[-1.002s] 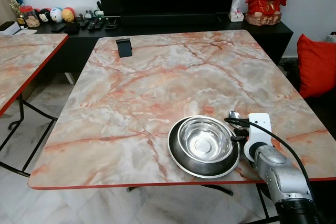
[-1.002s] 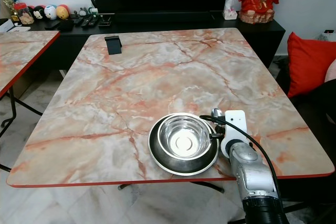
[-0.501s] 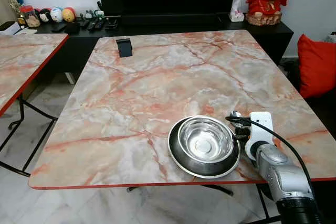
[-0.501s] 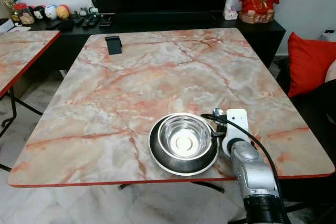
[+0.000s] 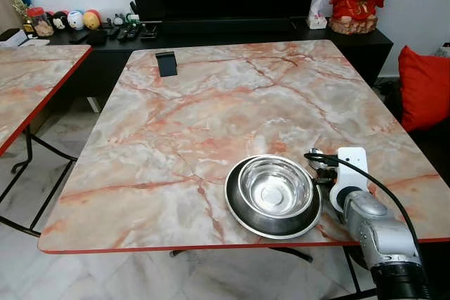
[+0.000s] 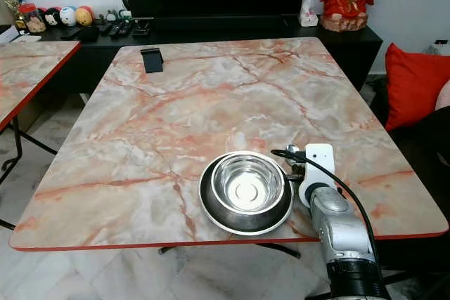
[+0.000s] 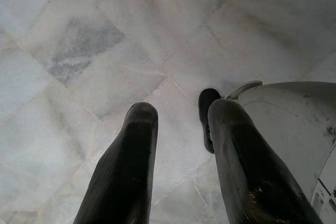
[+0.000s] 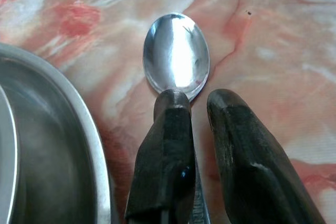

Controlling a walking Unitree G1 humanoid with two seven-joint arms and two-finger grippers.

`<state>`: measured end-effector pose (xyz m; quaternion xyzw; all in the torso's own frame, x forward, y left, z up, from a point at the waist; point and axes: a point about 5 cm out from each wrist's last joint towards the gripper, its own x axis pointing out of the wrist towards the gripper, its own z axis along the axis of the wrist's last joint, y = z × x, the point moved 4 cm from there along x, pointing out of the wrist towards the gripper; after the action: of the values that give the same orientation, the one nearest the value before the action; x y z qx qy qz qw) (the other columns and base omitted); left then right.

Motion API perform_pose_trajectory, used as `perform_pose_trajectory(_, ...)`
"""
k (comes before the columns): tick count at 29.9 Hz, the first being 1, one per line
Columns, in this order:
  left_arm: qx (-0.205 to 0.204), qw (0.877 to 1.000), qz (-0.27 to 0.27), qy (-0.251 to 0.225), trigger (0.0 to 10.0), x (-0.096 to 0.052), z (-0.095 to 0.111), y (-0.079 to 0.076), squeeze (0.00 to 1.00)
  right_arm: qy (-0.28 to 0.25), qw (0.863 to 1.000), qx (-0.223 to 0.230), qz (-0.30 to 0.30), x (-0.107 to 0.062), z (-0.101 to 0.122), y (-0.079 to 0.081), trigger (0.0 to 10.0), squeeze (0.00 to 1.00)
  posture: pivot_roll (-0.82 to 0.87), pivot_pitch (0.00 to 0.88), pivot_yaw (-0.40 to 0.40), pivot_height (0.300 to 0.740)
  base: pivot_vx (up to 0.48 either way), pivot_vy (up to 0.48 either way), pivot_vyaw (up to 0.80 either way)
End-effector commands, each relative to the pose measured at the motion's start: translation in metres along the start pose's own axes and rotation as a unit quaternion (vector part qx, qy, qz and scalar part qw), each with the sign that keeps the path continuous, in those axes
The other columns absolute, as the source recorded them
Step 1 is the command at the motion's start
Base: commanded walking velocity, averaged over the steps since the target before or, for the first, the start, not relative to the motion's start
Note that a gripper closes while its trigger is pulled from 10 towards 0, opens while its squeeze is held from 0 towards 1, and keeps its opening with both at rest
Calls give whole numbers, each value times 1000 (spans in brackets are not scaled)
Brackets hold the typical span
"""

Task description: Setting the table

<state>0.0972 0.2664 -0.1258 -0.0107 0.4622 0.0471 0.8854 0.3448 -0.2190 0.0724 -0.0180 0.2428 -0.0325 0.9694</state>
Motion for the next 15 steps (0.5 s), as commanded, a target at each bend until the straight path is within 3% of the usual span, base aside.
perform_pose_trajectory(1,-2,1000,8,12,10000,-2,-5,6,0,-18,1000,3,-1,-2,13,-1,10000,0,-107,0,43,740,0,0,0)
perform_pose_trajectory(9,-2,1000,7,11,10000,-2,-4,6,0,-27,1000,5,-5,-4,18,-3,10000,0,-106,0,43,740,0,0,0)
perform_pose_trajectory(12,-3,1000,8,11,10000,-2,-4,6,0,-63,998,14,-22,-5,32,-9,10000,0,-106,0,42,740,0,0,0)
perform_pose_trajectory(14,-2,1000,8,11,10000,-2,-4,6,0,-133,990,23,-47,-9,55,-16,10000,0,-110,0,42,740,0,0,0)
perform_pose_trajectory(15,-2,1000,8,11,10000,-2,-4,6,0,-133,990,23,-47,-9,55,-16,10000,0,-110,0,42,740,0,0,0)
